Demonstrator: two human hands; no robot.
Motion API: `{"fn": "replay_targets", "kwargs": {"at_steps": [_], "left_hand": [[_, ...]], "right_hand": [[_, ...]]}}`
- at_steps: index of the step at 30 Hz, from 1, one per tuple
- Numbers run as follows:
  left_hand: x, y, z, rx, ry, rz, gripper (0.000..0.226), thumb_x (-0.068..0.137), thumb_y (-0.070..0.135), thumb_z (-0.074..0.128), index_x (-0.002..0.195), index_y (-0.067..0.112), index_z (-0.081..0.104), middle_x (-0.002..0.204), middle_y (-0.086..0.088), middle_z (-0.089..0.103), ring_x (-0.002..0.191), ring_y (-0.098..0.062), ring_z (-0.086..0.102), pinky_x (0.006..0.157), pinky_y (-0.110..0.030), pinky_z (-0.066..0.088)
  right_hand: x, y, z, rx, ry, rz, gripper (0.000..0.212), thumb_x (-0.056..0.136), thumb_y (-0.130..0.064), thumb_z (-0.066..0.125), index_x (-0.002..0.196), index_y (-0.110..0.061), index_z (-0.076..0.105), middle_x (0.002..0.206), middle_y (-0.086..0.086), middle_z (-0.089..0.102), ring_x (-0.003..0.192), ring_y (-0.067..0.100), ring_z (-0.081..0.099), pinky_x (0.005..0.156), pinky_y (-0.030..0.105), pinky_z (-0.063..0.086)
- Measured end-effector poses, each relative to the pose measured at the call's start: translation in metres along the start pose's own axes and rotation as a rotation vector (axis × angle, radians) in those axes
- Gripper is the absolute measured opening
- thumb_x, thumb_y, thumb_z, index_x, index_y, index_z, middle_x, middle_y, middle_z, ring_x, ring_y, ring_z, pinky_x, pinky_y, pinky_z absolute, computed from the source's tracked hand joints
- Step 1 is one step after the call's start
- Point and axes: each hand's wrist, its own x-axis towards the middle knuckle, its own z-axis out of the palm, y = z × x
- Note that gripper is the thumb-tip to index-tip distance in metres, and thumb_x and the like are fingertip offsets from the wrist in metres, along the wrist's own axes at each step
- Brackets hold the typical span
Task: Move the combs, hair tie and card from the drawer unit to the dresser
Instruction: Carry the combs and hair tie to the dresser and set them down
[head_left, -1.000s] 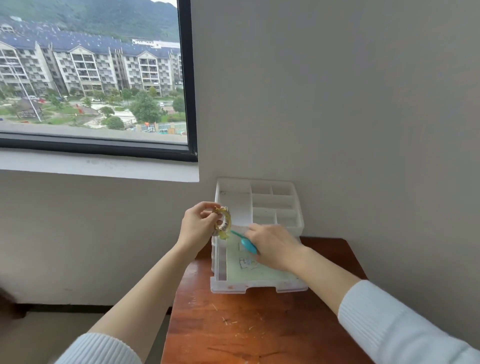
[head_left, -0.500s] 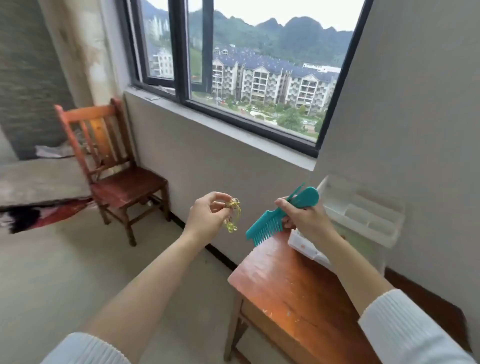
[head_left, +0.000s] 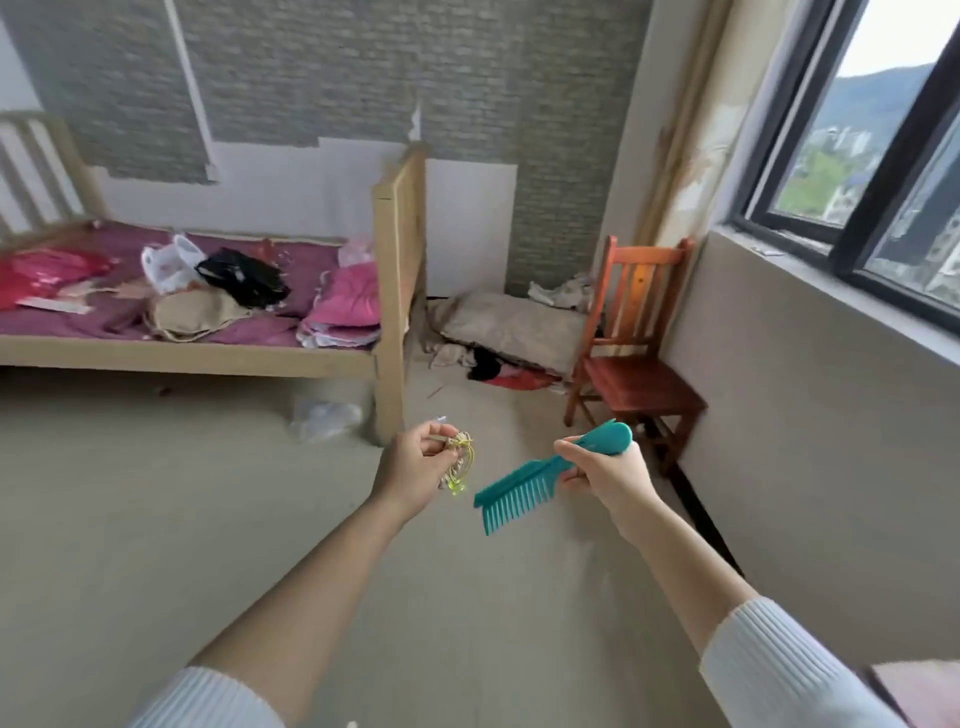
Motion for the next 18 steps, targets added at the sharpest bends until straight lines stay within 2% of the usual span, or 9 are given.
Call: {"fn": "replay_targets", "kwargs": {"at_steps": [3, 8, 11, 15, 18], "left_hand": [[0.005, -0.023, -0.108, 0.050, 0.115, -0.010, 0.014, 0.082, 0.009, 0.067, 0.095, 0.014, 0.066, 0.099, -0.009, 0.074, 0.086, -0.020, 0.068, 0.064, -0.027, 0.052], [0.009, -0.059, -0.283, 0.162, 0.258, -0.041, 0.011, 0.082, 0.014, 0.068, 0.092, 0.019, 0.067, 0.092, -0.003, 0.075, 0.087, -0.020, 0.069, 0.077, -0.038, 0.057], [0.012, -0.082, -0.378, 0.207, 0.339, -0.057, 0.012, 0.083, 0.015, 0.067, 0.094, 0.019, 0.066, 0.091, 0.000, 0.073, 0.086, -0.018, 0.068, 0.079, -0.036, 0.057], [0.013, -0.114, -0.489, 0.234, 0.442, -0.093, 0.013, 0.084, 0.015, 0.066, 0.096, 0.019, 0.066, 0.094, -0.002, 0.072, 0.087, -0.017, 0.067, 0.075, -0.030, 0.056], [0.020, -0.138, -0.565, 0.245, 0.521, -0.104, 0.013, 0.085, 0.015, 0.065, 0.097, 0.019, 0.066, 0.092, -0.001, 0.070, 0.086, -0.017, 0.066, 0.073, -0.026, 0.052]], "right_hand": [[0.005, -0.013, 0.117, 0.024, -0.115, 0.008, 0.006, 0.076, -0.006, 0.074, 0.074, -0.004, 0.068, 0.050, 0.004, 0.067, 0.041, 0.011, 0.062, 0.043, 0.020, 0.053], [-0.009, -0.033, 0.314, 0.064, -0.262, 0.043, 0.010, 0.076, -0.006, 0.075, 0.076, -0.003, 0.065, 0.065, 0.015, 0.067, 0.043, 0.014, 0.063, 0.044, 0.022, 0.055], [-0.020, -0.042, 0.423, 0.072, -0.351, 0.035, 0.011, 0.077, -0.006, 0.073, 0.074, -0.004, 0.063, 0.066, 0.015, 0.067, 0.042, 0.013, 0.063, 0.045, 0.022, 0.055], [-0.035, -0.056, 0.556, 0.008, -0.480, 0.038, 0.021, 0.079, -0.009, 0.072, 0.092, 0.006, 0.063, 0.072, 0.015, 0.068, 0.047, 0.012, 0.065, 0.048, 0.022, 0.056], [-0.039, -0.066, 0.649, -0.032, -0.549, 0.020, 0.018, 0.080, -0.010, 0.072, 0.089, 0.002, 0.062, 0.075, 0.015, 0.068, 0.049, 0.012, 0.066, 0.046, 0.020, 0.055]]}}
